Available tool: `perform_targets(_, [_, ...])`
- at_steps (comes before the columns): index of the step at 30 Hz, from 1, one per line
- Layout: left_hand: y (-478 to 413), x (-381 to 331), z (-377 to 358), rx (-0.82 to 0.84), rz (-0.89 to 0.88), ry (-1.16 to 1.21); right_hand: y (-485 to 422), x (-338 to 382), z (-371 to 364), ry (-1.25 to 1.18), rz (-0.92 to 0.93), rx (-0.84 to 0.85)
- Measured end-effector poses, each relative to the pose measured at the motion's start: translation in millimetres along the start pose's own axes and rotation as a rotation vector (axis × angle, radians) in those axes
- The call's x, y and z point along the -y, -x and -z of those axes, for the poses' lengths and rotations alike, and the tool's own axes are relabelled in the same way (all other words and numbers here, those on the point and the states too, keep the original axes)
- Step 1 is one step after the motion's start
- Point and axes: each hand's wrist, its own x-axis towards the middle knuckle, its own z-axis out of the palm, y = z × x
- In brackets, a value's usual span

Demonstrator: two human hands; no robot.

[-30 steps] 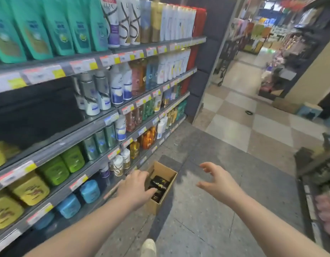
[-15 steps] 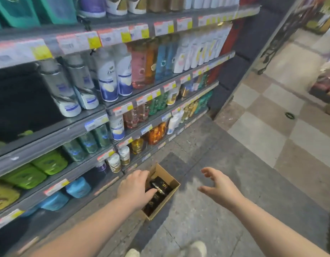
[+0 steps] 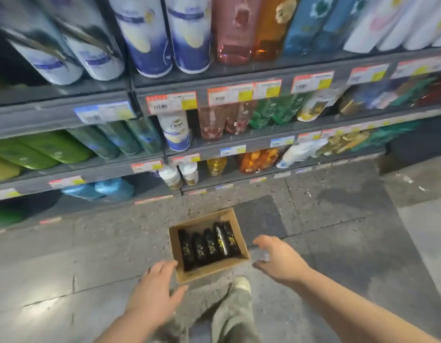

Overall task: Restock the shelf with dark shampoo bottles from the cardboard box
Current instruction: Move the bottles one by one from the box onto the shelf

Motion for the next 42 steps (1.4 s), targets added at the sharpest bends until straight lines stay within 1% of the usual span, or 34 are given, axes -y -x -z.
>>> perform_targets(3, [-38,-13,-36,0.013,0.058,0.061,-65,-28,-15,0.020,-0.007,0.071])
perform_targets(6, [-83,-10,-71,0.005,0.101,0.104,-129,-49,-47,0.023,0.007,0.126])
perform_targets(10, [-147,4,-125,-0.033,0.105,0.129,-201,-82,-108,0.053,0.010,0.168])
perform_targets(14, [-201,21,-183,-0.065,0.099,0.249,-258,-114,-171,0.139,0.025,0.233])
perform_targets(17, [-232,37,-223,-0.078,0.097,0.307,-300,-133,-213,0.168,-0.017,0.269])
perform_targets(20, [-258,57,-257,-0.085,0.085,0.295,-338,-144,-251,0.165,-0.112,0.225])
perform_targets(22, [-274,71,-276,-0.091,0.081,0.275,-362,-152,-274,0.177,-0.131,0.169])
perform_targets(25, [-294,90,-300,-0.090,0.064,0.286,-394,-163,-305,0.134,-0.148,0.131])
perform_targets(28, [-310,106,-318,-0.089,0.068,0.310,-418,-171,-328,0.108,-0.215,0.078])
perform_targets(35, [-316,127,-332,-0.080,0.048,0.333,-449,-175,-356,-0.021,-0.397,-0.119])
perform_targets(39, [-316,126,-332,-0.076,0.044,0.360,-454,-170,-371,0.084,-0.398,-0.099])
perform_targets(42, [-318,127,-332,-0.059,0.050,0.368,-457,-170,-377,0.058,-0.426,-0.129])
